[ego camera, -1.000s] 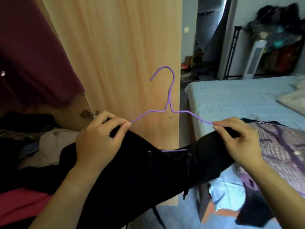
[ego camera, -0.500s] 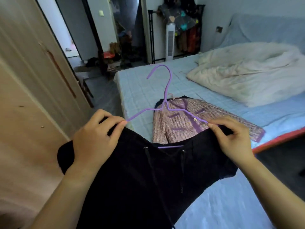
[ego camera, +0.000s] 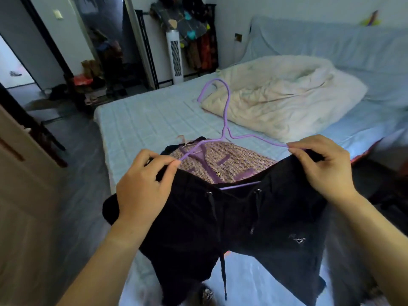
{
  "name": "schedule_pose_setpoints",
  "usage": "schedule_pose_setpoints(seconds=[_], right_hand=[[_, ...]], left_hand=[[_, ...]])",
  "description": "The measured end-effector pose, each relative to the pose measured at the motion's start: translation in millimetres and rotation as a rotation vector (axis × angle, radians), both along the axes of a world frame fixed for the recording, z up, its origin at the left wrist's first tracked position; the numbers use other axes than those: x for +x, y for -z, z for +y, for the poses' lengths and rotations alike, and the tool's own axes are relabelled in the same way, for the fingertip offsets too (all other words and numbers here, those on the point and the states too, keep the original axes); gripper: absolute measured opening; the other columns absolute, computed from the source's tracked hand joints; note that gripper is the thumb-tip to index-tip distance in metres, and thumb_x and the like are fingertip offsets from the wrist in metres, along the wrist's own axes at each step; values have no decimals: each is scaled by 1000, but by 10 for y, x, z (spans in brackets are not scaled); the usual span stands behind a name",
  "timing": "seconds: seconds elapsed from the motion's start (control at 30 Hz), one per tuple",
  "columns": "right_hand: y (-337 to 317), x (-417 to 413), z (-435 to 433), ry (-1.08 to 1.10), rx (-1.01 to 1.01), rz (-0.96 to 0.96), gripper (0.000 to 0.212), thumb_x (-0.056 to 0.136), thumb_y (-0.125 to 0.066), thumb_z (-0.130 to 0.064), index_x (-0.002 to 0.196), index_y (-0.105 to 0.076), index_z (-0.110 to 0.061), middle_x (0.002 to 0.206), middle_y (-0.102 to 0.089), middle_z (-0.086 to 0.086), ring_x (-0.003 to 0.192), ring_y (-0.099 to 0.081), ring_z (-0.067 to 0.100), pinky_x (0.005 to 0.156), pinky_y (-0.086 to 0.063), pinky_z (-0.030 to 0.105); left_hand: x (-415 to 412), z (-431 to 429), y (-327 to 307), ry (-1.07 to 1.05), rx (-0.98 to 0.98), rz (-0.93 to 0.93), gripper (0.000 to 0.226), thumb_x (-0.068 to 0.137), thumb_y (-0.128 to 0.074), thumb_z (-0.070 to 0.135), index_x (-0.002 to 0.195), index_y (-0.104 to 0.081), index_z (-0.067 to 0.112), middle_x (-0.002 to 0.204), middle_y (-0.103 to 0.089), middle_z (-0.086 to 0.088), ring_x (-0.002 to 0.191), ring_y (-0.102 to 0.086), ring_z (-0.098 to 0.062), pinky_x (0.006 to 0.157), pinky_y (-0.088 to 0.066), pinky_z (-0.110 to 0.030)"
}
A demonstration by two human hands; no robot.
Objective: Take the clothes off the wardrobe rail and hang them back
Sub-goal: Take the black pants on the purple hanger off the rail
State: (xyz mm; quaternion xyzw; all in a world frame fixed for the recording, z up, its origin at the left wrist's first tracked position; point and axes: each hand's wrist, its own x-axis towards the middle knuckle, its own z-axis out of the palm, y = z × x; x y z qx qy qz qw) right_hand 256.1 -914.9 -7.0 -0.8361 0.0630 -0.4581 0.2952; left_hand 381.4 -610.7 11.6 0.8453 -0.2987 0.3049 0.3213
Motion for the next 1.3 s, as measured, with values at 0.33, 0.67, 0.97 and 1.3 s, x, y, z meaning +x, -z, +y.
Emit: schedule_pose_setpoints(seconds=[0.33,0.67,0.97,1.3], right_hand=[[-122,1501,-860,18,-26,53,14,83,-67,-4,89,-71,-16,82,-65,6,81,-61,12,76,-47,25],[173,3185,-1318,-193,13,147,11,83,-67,-5,90,-72,-12,79,-63,8,77,-58,8,73,-45,22],[1013,4558,-1657,-403,110,371,16,82,-68,-5,87,-72,-19,81,-65,1,79,-58,-1,74,-42,10],[2064,5492,-1935,-518,148,580,18,79,-71,-5,87,-73,-20,81,-65,-5,79,-60,8,77,-46,18]], left_hand=[[1545,-857,36,47,-40,129,23,87,-55,45,93,-70,29,88,-50,14,68,-53,-8,51,-37,-19],[2696,-1048,378,-35,46,255,27,81,-71,31,107,-67,24,95,-43,12,78,-48,-3,62,-43,-22],[3560,-1260,996,-240,210,513,16,89,-59,34,104,-64,30,97,-50,10,83,-56,-11,66,-44,-29],[4356,-1563,1960,-361,257,781,12,90,-58,34,99,-65,30,92,-48,11,74,-48,-7,56,-31,-17]])
